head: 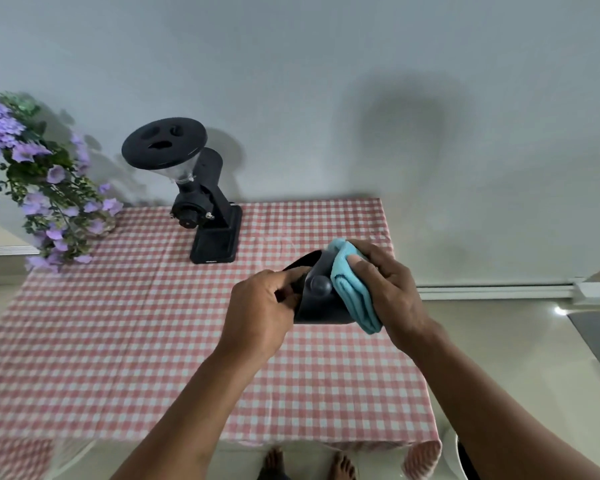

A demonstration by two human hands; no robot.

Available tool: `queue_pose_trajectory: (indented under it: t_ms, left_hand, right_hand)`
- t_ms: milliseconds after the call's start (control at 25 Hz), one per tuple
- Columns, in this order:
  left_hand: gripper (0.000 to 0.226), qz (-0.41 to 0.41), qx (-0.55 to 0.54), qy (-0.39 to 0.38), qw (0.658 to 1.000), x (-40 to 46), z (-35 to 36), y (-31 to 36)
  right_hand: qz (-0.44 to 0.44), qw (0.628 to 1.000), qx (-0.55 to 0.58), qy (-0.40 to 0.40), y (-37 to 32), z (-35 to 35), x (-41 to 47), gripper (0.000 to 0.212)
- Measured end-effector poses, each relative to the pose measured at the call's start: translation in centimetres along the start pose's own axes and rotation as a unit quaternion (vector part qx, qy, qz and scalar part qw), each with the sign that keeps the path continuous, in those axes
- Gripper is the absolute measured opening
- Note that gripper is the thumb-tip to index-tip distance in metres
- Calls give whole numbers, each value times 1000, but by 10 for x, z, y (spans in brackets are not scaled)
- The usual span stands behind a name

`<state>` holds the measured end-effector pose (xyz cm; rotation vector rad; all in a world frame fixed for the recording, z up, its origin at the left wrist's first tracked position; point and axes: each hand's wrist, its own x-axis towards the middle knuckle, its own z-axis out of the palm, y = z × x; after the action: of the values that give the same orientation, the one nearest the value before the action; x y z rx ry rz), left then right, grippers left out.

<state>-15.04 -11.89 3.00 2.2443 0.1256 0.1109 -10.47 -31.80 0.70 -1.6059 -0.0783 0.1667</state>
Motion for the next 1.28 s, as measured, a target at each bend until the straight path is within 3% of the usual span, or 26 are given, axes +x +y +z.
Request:
queue_pose_trajectory:
  t_ms: [160,320,480,640,800,880,960,1080,1160,1280]
  left_hand:
    - [40,-139,-122,2,983,6,-2,1]
    - [22,-282,-300,3,911,10,1,15]
    - [13,-324,-413,-49,850,14,-2,21]
    - [16,-318,-371,-50,871,11,2,25]
    - [24,-288,-321,-43,901,9,5,24]
    - [23,-283,-316,-31,905,9,5,25]
    - [20,-290,-326,-7,900,10,4,21]
    - [17,-290,-330,-7,898,10,-1,13]
    - [20,-267,-303,-35,914,6,-4,10]
    - [27,-221,-246,-81,940,-2,-3,9]
  right_hand:
    - [-56,995,-53,61,9,5,-14,41]
    - [-120,975,-149,109,12,7,-26,49]
    - [-161,953,-234,108,9,3,-37,56]
    - [-210,910,-353,58,8,-5,-40,58]
    - [-115,945,-304,45,-11,-14,-2,38]
    - [-108,939,-325,29,-13,-9,1,37]
    - [-142,909,-392,8,-4,6,-19,49]
    - [-277,854,-440,-27,12,17,-51,54]
    - [-279,869,-406,-44,10,14,-44,52]
    - [-150,921,-352,-79,-5,9,-6,47]
